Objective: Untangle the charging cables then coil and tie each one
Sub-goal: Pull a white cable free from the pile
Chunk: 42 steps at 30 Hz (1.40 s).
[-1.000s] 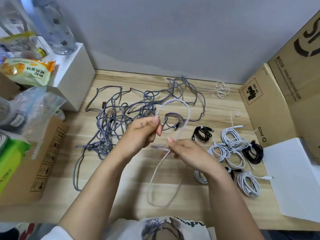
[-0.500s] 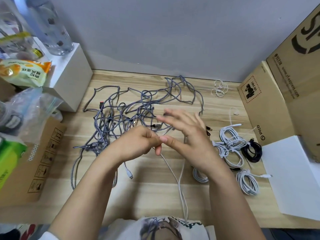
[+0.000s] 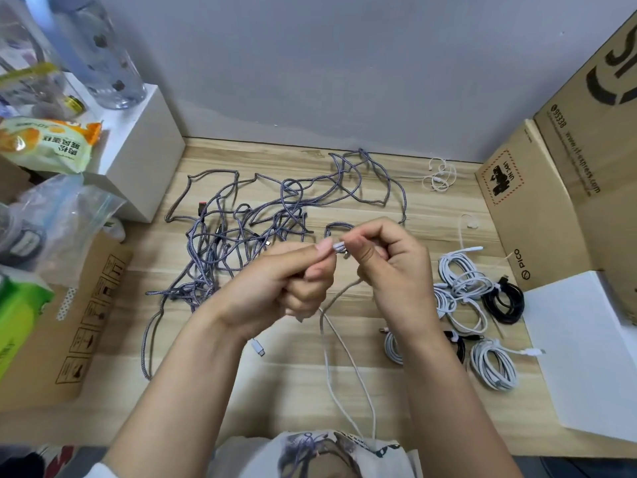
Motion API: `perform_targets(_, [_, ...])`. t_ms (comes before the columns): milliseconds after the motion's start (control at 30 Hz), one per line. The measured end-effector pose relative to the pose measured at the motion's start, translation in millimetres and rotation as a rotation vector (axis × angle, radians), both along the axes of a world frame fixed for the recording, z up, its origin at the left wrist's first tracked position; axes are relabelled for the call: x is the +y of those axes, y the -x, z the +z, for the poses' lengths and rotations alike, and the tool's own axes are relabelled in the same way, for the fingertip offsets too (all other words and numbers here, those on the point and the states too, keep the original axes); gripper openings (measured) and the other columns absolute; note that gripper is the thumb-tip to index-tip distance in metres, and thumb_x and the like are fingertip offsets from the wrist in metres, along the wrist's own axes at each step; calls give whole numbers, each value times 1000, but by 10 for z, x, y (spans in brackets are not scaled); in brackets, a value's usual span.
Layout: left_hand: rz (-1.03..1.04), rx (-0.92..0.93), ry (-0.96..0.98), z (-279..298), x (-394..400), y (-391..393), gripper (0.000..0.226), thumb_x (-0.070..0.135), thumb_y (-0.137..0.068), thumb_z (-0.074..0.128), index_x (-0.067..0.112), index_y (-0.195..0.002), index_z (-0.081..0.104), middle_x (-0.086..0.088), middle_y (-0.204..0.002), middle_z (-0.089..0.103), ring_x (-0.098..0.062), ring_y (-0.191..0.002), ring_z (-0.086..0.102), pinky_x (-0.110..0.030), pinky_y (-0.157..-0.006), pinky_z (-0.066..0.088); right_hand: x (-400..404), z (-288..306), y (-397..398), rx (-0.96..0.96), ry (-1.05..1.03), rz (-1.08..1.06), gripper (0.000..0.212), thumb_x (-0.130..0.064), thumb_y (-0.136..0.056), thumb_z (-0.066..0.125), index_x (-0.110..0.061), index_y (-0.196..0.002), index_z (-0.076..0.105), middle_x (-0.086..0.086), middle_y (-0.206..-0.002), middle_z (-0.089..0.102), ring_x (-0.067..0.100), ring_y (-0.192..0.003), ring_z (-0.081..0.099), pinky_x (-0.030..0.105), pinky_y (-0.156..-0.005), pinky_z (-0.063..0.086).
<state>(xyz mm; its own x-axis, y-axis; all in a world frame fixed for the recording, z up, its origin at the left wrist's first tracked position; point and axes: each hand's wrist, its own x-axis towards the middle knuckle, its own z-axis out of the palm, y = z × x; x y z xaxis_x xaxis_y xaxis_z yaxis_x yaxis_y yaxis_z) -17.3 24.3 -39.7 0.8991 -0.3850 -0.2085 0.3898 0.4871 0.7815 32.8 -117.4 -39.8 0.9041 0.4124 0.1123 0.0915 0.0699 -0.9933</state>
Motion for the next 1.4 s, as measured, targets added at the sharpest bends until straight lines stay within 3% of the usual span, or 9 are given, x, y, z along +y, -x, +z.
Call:
perform_targets(133, [-20,-92,577,91,-31,-29,25,27,-97,45,14,-79,55,8,-54,26,-7,-42,20,-19,-44,22,50,-8,-46,20,149,217,27,-32,-93,49,-28,-67,56,-18,-47,47,-2,-42,40,7,-45,31])
perform_targets(200, [119,-123,643,166,-68,-81,14,14,-97,43,7,-93,55,6,-57,31,-6,-43,25,-18,-45,24,71,-24,-48,23,288,291,23,-27,-89,45,-28,-67,54,-13,-46,40,0,-41,36,9,-44,28])
perform_targets(400, [527,-143,-12,59,-215,-177,31,10,-89,39,-1,-117,43,5,-57,57,-2,-37,34,-15,-39,26,52,4,15,-132,731,321,35,-11,-90,47,-31,-62,43,-3,-64,55,13,-62,50,29,-62,39])
perform_targets(533, [575,-107,-79,-26,-171,-175,24,7,-98,36,4,-120,43,1,-72,69,-6,-49,53,-21,-39,34,0,-8,56,-125,792,383,20,-22,-95,49,-31,-80,60,-4,-69,59,13,-68,53,32,-68,40])
perform_targets(700, [346,-190,-392,-104,-131,-128,30,2,-85,38,11,-112,47,-8,-94,70,-12,-82,68,-19,-73,51,-39,12,69,-190,879,390,19,-28,-92,52,-24,-88,70,-10,-69,53,15,-75,55,32,-66,42])
perform_targets(867, [97,-227,-792,-54,-62,-87,15,17,-96,43,22,-98,57,3,-84,63,-1,-71,59,-14,-65,43,-113,78,74,-240,719,272,22,-41,-77,58,-22,-76,70,-4,-69,66,18,-73,63,40,-71,50])
perform_targets(1033, [84,-102,-620,123,-69,-42,46,34,-96,44,16,-56,59,-1,-45,39,-12,-43,39,-18,-45,36,-54,165,151,-366,407,92,11,-26,-68,77,-24,-59,71,-12,-59,66,5,-62,60,27,-60,47])
perform_targets(1133, [4,-134,-597,91,-56,-24,68,48,-91,28,-15,-77,50,2,-45,31,-13,-44,27,-20,-44,26,-38,191,146,-431,364,-32,18,-28,-60,81,-15,-58,69,-8,-51,58,3,-51,46,18,-52,34])
perform_targets(1400, [-119,-149,16,136,53,51,36,51,-87,53,22,-66,59,14,-46,23,-3,-40,18,-18,-41,16,-49,161,105,-342,93,-132,10,-28,-78,67,-22,-86,69,-6,-69,65,14,-65,60,29,-61,47])
